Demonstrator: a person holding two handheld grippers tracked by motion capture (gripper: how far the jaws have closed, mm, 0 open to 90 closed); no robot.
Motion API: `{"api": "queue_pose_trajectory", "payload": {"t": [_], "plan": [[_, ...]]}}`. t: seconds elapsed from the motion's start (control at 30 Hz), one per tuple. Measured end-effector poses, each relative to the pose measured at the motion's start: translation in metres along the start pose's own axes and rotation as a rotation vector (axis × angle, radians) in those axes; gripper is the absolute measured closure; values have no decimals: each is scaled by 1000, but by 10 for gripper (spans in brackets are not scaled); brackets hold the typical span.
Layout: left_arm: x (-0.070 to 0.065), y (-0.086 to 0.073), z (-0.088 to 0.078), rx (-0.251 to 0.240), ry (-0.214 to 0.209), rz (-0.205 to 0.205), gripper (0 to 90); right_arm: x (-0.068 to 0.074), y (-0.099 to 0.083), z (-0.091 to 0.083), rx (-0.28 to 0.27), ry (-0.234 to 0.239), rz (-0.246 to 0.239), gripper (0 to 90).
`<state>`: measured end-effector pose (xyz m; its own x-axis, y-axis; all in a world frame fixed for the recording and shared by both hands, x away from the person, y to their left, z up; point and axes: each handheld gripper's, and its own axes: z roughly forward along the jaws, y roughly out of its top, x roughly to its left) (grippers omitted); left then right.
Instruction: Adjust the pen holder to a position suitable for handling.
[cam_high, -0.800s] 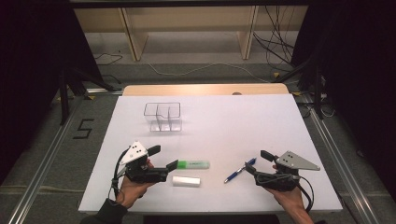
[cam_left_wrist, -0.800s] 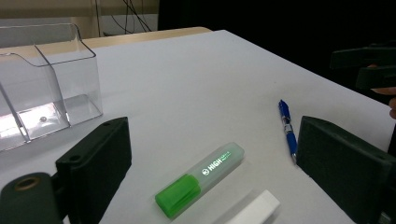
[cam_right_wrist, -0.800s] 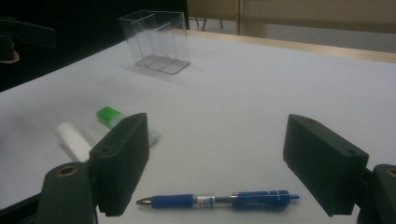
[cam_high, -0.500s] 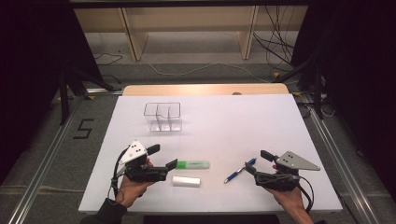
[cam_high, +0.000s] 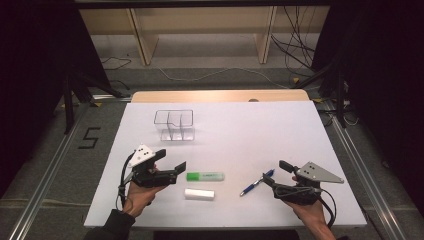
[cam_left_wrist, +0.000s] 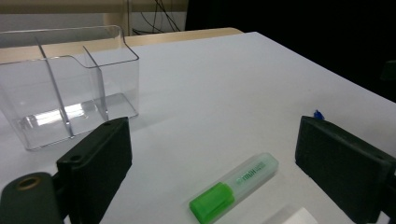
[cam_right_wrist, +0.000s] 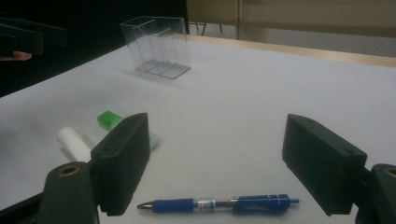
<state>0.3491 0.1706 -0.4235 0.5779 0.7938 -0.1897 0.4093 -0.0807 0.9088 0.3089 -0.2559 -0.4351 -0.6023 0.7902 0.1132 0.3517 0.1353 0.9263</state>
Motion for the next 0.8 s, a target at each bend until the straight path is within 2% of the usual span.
{"api": "queue_pose_trajectory", "payload": {"t": [0.1, 0.17, 0.2, 0.33, 0.53, 0.57, 0.67, 0.77, 0.8], "plan": [[6, 4, 3, 1, 33, -3, 103, 0, 0, 0, -2, 0, 1, 243], [13, 6, 6, 6, 87, -5, 103, -1, 1, 0, -7, 5, -1, 244], [13, 6, 6, 6, 87, -5, 103, -1, 1, 0, -7, 5, -1, 244], [25, 7, 8, 20, 150, -23, 104, -1, 0, 0, -1, 7, 7, 244], [36, 7, 9, 21, 187, -54, 106, -1, 0, 0, -4, 7, 15, 246], [41, 8, 10, 23, 205, -69, 108, -1, 0, 0, -2, 8, 13, 246], [45, 9, 10, 27, 228, -74, 119, -1, 0, 1, -3, 7, 13, 247], [54, 10, 11, 24, 276, -86, 122, -1, 0, 1, -2, 6, 13, 248], [61, 10, 11, 14, 310, -102, 133, -1, 0, 1, -2, 6, 16, 249]]}}
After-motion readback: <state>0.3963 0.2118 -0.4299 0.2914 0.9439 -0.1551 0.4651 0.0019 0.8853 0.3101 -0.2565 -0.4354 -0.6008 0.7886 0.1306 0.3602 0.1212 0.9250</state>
